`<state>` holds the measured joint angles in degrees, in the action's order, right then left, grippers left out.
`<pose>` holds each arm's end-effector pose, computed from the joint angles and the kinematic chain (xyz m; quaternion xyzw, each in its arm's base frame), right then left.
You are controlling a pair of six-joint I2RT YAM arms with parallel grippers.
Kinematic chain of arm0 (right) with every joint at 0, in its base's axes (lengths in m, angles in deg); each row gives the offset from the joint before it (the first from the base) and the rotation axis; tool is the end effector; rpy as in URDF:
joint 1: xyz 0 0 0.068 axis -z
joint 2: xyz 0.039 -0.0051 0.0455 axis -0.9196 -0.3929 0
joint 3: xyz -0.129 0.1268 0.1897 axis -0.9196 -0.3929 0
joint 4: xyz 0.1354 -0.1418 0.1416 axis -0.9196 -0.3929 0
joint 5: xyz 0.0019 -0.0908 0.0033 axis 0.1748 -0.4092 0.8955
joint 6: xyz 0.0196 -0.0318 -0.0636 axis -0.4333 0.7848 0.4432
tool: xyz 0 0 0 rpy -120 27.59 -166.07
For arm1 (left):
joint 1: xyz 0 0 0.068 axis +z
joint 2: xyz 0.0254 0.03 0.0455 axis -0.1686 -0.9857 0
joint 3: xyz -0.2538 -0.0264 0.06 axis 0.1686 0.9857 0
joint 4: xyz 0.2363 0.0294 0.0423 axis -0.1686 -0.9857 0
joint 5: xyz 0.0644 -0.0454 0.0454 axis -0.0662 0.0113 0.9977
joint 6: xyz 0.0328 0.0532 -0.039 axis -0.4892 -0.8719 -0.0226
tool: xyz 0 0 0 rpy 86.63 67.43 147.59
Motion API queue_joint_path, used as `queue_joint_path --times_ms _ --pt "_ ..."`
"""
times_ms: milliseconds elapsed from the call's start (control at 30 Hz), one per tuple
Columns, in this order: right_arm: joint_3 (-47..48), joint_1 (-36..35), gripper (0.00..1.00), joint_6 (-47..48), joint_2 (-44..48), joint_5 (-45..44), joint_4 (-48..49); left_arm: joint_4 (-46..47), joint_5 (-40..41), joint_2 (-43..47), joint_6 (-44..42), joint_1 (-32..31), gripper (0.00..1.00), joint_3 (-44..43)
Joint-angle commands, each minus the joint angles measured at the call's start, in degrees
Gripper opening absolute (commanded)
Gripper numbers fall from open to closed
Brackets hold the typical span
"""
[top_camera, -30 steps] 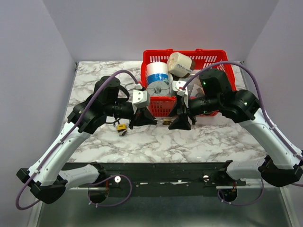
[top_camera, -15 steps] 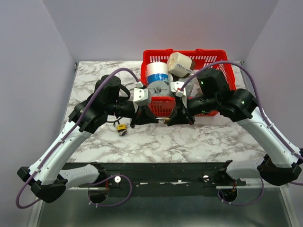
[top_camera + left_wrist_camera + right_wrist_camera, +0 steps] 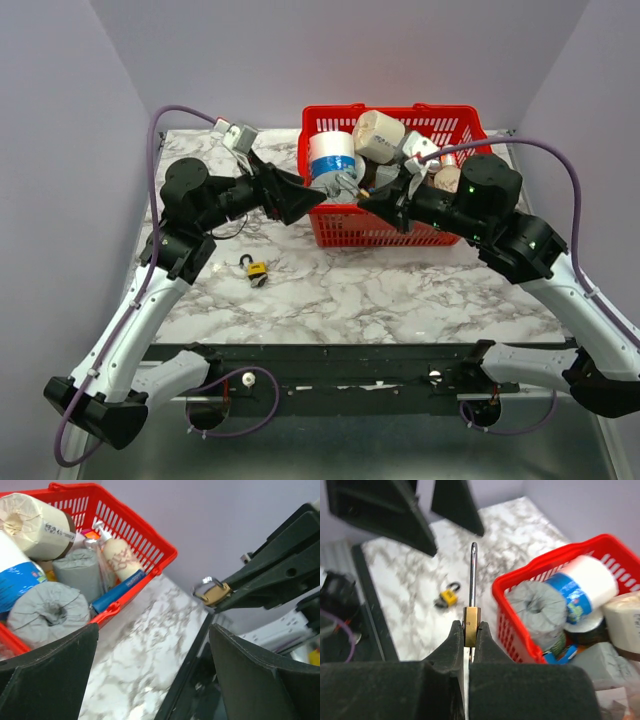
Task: Lock with the key
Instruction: Lock the lock.
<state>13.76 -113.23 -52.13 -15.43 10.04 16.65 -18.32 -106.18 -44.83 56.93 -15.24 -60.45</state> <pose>0.1455 0.1759 0.4505 -0.4324 0.6393 0.2964 0.5625 0.1843 -0.1255 0.4339 0.1855 0.6763 -0.5078 0.5003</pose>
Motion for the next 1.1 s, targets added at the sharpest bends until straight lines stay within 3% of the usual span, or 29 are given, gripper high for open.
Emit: queue_joint_path --times_ms 0,233,367,467,733,1067 --pt "-1.4 0.1 0.01 -6.9 -1.7 -12.9 18.4 16.7 9.4 1.0 23.3 -0.4 0.99 3.0" --pt "-1.0 -1.6 0.01 -8.3 -5.5 -17.4 23.6 15.3 16.1 -2.1 27.2 -1.0 0.98 2.5" --pt "0.1 -2.8 0.01 -8.4 -7.1 -17.2 23.7 15.6 18.0 -2.5 27.0 -1.6 0.89 2.5" --pt "0.5 -3.5 0.01 -8.7 -8.3 -16.8 24.2 15.2 18.8 -2.9 27.0 -2.7 0.88 2.0" --pt "1.6 -4.7 0.01 -9.0 -10.0 -17.0 25.0 15.7 18.4 -3.1 29.0 -4.1 0.83 3.8" --pt "2.9 -5.7 0.01 -8.9 -11.7 -17.3 25.0 18.5 17.6 -4.0 31.1 -6.2 0.68 5.1"
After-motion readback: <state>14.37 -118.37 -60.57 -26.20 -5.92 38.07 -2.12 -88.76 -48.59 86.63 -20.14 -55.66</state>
